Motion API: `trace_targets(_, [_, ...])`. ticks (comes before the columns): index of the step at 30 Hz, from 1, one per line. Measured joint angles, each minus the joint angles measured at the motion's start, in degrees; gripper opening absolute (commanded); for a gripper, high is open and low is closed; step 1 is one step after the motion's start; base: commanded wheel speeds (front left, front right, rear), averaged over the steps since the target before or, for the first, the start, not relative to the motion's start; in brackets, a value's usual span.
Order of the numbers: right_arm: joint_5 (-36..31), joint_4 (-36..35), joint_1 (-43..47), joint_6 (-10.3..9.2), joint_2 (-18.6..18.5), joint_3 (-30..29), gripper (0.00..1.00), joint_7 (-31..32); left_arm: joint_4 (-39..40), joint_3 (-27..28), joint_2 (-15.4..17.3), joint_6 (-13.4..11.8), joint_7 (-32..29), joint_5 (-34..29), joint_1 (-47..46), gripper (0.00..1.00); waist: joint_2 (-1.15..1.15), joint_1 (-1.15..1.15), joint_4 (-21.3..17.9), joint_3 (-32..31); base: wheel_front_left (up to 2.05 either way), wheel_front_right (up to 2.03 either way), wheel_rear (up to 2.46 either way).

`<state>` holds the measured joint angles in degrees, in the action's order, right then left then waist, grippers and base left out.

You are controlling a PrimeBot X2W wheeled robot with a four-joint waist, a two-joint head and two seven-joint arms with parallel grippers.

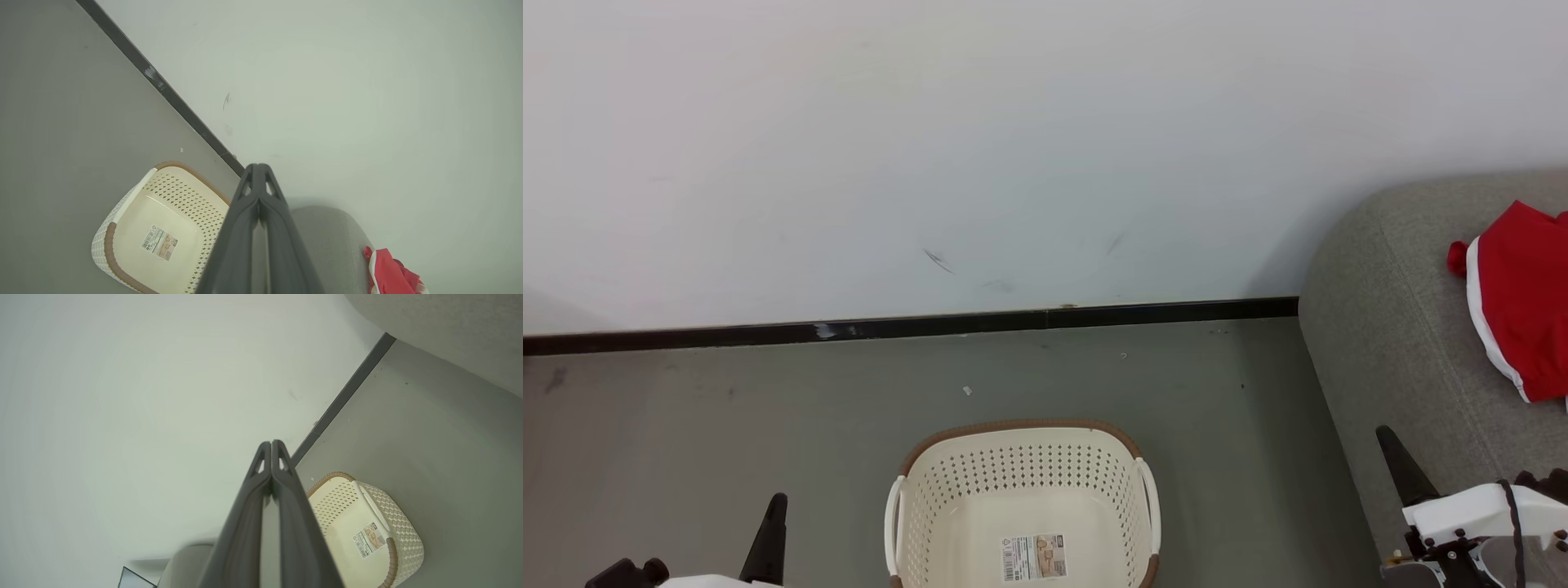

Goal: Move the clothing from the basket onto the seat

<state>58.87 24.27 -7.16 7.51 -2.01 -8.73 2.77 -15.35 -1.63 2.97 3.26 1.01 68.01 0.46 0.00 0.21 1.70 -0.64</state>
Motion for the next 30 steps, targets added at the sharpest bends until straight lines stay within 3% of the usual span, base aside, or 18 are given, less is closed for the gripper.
trace_targets(8, [7.33,-1.74,0.16,-0.01,0.0,0.01,0.0,0.85,-0.21,1.36,-0.3,0.97,-1.54,5.41,-0.71,0.0,0.0,-0.13,-0.39,0.36,0.0,0.0,0.0])
trace_targets(30, [27.89,-6.14,0.88,-0.01,-0.02,-0.27,0.0,4.21,-0.36,5.21,-0.87,3.38,-6.06,20.52,-3.51,0.0,0.0,-0.17,-1.51,0.71,0.0,0.0,0.0])
